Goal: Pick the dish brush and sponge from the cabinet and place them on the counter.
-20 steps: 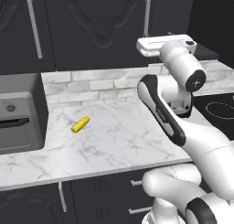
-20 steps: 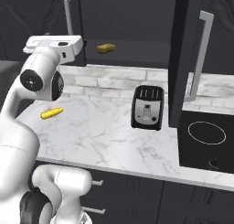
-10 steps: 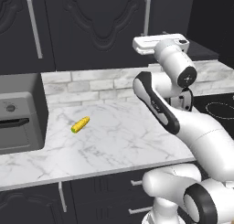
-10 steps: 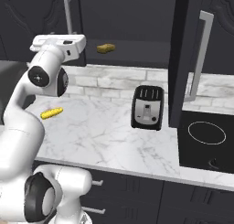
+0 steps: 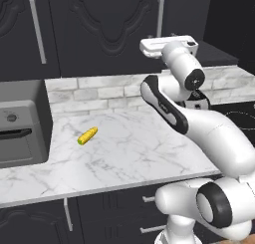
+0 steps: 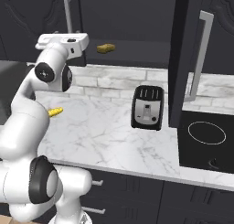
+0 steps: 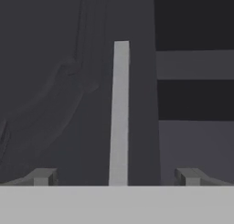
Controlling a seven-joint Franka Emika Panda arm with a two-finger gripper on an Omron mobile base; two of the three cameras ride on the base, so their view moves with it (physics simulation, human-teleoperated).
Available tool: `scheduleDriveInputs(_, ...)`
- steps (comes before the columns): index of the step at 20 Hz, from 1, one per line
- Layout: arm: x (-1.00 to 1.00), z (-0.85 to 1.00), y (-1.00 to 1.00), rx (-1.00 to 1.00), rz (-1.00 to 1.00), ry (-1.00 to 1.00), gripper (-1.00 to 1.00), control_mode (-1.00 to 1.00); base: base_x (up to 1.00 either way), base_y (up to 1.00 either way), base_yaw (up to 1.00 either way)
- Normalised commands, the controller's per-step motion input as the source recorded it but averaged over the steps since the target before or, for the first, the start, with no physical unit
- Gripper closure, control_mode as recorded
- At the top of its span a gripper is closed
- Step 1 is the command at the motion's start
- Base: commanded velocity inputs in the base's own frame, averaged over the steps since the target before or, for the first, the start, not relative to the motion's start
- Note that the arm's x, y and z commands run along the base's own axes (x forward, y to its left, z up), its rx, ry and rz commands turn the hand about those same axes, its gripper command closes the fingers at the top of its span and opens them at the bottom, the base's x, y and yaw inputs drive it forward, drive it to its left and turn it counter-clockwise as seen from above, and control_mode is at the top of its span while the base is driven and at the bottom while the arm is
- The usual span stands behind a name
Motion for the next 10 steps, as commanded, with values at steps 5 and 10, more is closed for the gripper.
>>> scheduleDriveInputs(5,0.34,-0.06,0.09,0.0,-0.01,0.0,-1.0,-1.0,0.0,0.0,0.0)
scheduleDriveInputs(10,0.32,-0.05,0.07,0.0,-0.01,0.0,-1.0,-1.0,0.0,0.0,0.0)
